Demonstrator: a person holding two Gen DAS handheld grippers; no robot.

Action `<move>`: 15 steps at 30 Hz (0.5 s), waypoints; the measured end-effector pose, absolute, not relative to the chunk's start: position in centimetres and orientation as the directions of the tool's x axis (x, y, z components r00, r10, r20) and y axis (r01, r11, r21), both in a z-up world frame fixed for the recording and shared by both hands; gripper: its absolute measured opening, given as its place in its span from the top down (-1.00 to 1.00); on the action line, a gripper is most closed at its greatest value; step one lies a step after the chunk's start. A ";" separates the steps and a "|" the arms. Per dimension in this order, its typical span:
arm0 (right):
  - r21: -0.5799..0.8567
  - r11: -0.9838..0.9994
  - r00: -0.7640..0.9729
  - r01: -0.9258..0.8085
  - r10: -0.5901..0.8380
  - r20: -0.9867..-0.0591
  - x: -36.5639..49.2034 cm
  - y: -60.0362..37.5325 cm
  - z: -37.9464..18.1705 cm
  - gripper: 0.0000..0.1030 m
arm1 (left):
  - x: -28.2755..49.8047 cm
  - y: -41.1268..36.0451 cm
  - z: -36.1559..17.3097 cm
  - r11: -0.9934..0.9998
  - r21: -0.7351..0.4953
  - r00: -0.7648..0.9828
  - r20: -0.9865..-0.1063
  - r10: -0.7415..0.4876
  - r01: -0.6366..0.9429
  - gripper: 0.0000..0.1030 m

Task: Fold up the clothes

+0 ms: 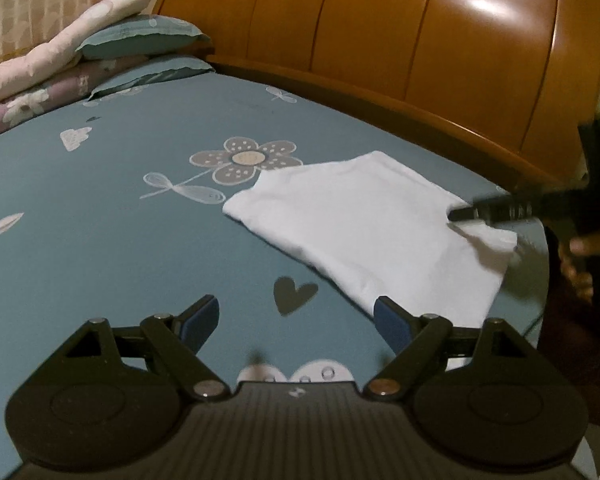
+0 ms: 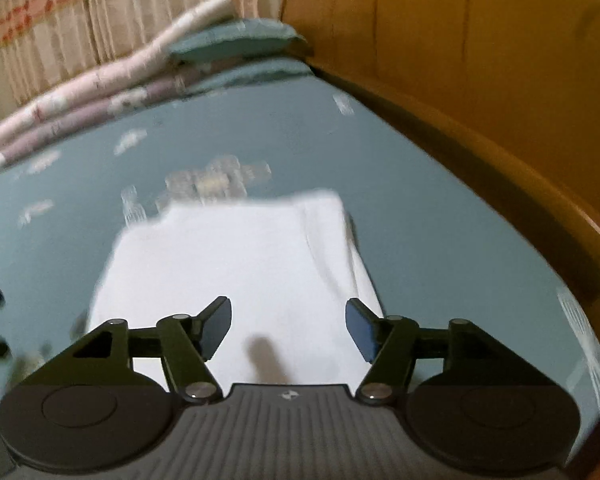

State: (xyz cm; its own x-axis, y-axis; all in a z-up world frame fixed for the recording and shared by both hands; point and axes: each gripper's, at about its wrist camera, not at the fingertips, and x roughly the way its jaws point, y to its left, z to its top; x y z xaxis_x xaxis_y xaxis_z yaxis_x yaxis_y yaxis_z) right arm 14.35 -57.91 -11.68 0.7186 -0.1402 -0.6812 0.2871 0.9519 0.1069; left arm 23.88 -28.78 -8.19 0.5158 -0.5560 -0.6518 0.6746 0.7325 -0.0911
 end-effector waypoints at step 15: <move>0.031 0.992 0.679 0.120 -0.059 -0.731 12.3 -46.3 -11.5 -0.51 | 20.3 -24.8 -7.4 0.787 -0.038 0.578 -0.658 -0.484 0.616 -0.67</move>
